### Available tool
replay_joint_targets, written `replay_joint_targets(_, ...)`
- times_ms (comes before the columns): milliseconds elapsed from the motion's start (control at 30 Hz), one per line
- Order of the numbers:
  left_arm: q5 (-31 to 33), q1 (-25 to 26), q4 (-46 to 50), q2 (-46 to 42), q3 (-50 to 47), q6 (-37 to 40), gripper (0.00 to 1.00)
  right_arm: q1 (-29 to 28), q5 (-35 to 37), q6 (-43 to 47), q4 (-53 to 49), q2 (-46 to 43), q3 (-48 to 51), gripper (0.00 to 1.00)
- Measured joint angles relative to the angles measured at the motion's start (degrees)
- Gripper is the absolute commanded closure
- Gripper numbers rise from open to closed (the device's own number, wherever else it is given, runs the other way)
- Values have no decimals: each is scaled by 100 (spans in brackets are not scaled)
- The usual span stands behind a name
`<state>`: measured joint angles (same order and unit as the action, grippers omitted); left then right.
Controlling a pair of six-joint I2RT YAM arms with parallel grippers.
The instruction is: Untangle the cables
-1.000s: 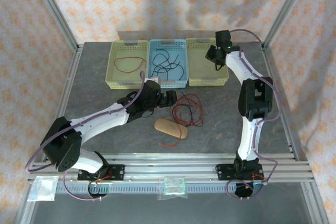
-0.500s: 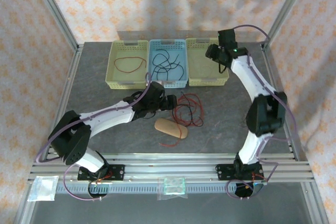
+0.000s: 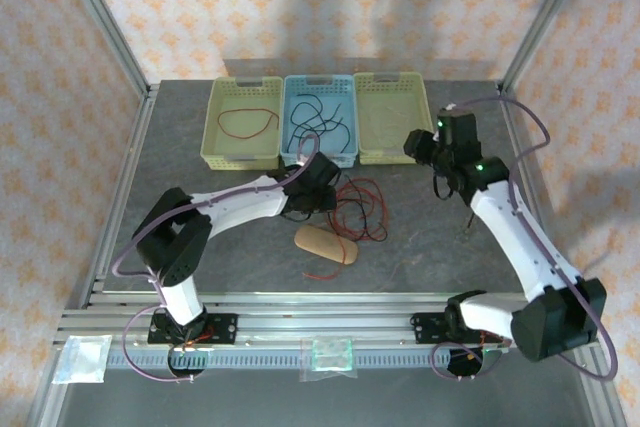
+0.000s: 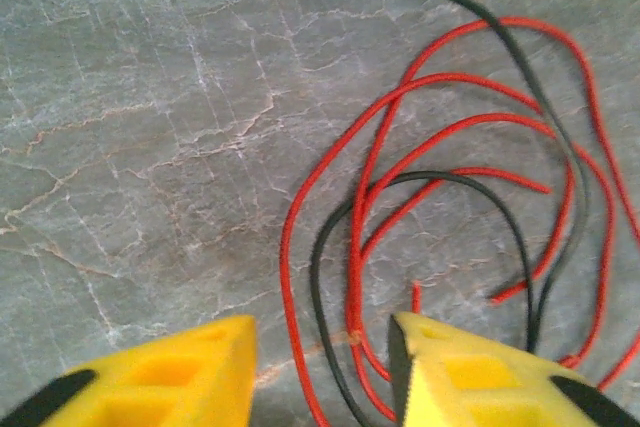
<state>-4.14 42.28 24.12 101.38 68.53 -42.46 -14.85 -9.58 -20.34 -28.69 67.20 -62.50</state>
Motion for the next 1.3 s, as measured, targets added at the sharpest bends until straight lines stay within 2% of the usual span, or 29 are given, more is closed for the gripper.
replay_joint_targets(300,46,24,507,601,542,28,73,0,28,0,-63,-511,105,56)
replay_joint_targets(567,315,55,811,951,868,48,71,0,37,-15,-63,-511,131,56)
replay_joint_targets(1000,317,55,841,1281,984,50,73,0,37,-63,-63,-509,131,57)
replay_joint_targets(1300,345,61,844,1338,997,50,86,0,37,-155,-55,-546,166,57)
